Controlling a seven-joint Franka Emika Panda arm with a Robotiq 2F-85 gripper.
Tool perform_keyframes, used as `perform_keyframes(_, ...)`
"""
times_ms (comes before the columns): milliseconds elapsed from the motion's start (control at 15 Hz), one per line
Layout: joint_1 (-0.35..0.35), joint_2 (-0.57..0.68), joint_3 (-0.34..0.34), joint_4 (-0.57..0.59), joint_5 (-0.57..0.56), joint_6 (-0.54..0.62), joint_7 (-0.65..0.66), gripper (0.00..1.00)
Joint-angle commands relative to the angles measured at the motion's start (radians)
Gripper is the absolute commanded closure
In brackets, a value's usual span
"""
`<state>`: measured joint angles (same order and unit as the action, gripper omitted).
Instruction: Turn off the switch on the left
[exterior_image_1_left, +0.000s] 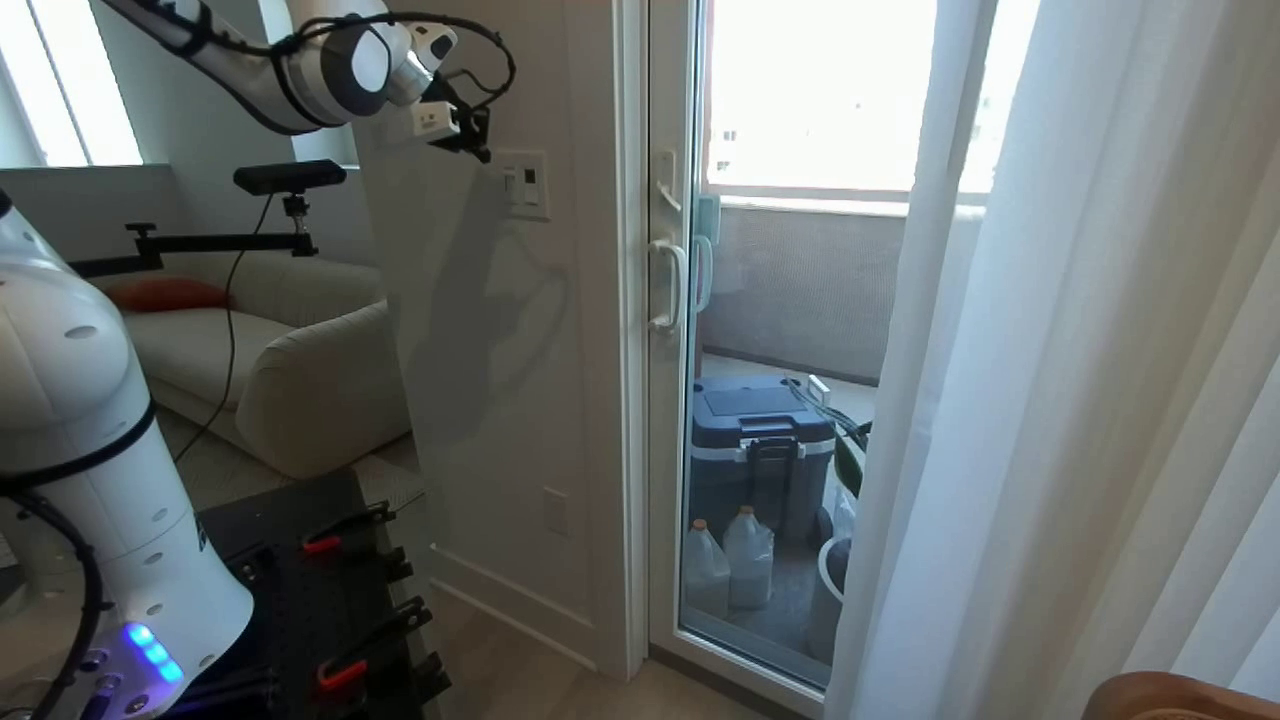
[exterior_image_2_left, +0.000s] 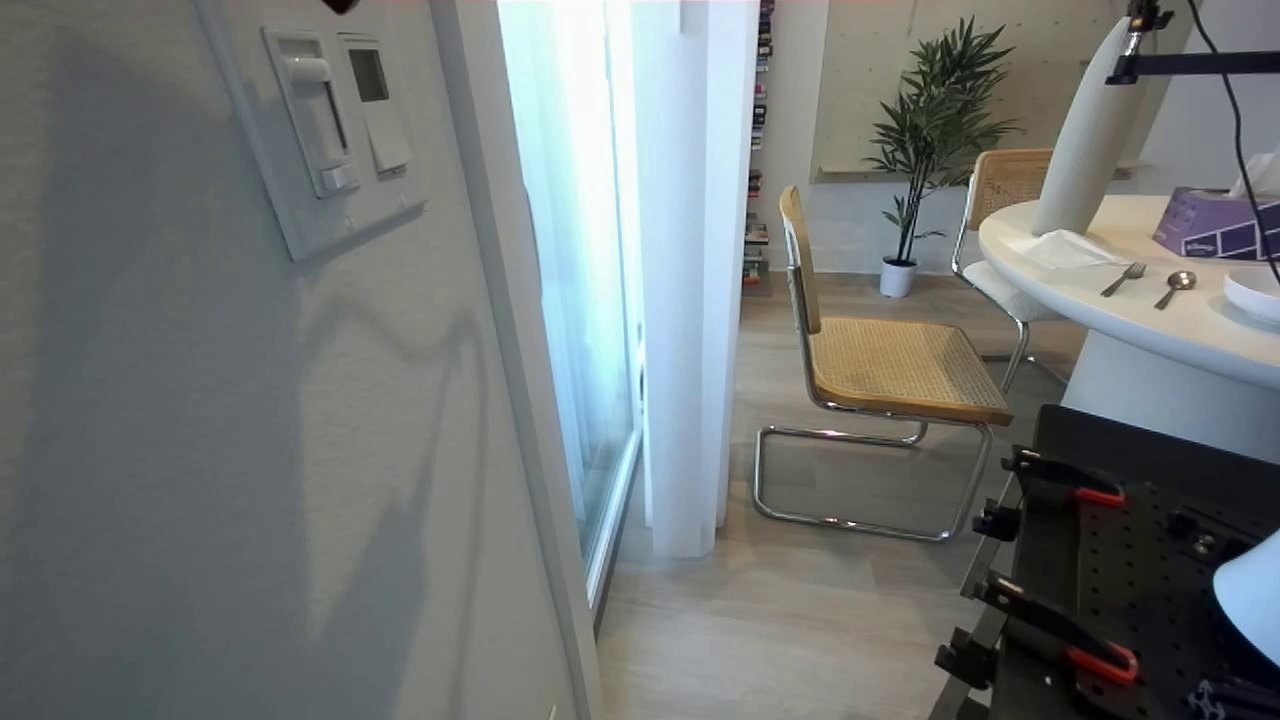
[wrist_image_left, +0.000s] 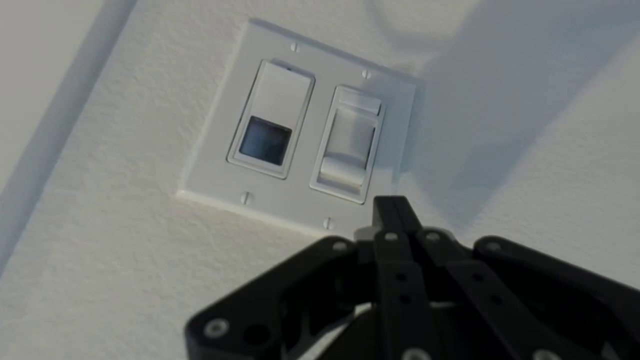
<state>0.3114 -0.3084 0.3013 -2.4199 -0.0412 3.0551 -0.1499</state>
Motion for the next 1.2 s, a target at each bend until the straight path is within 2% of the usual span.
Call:
perform_keyframes(0, -0.072, 0.035, 0.061, 0.029, -0.038, 0.032, 0.043, 1.0)
perform_keyframes(533, -0.211, 0.066, 0.188, 0.056, -0.037, 0.066, 0.048, 1.0)
perform_keyframes(1133, -0.388, 0.06, 0.348, 0.069, -0.032, 0.048, 0.072, 1.0)
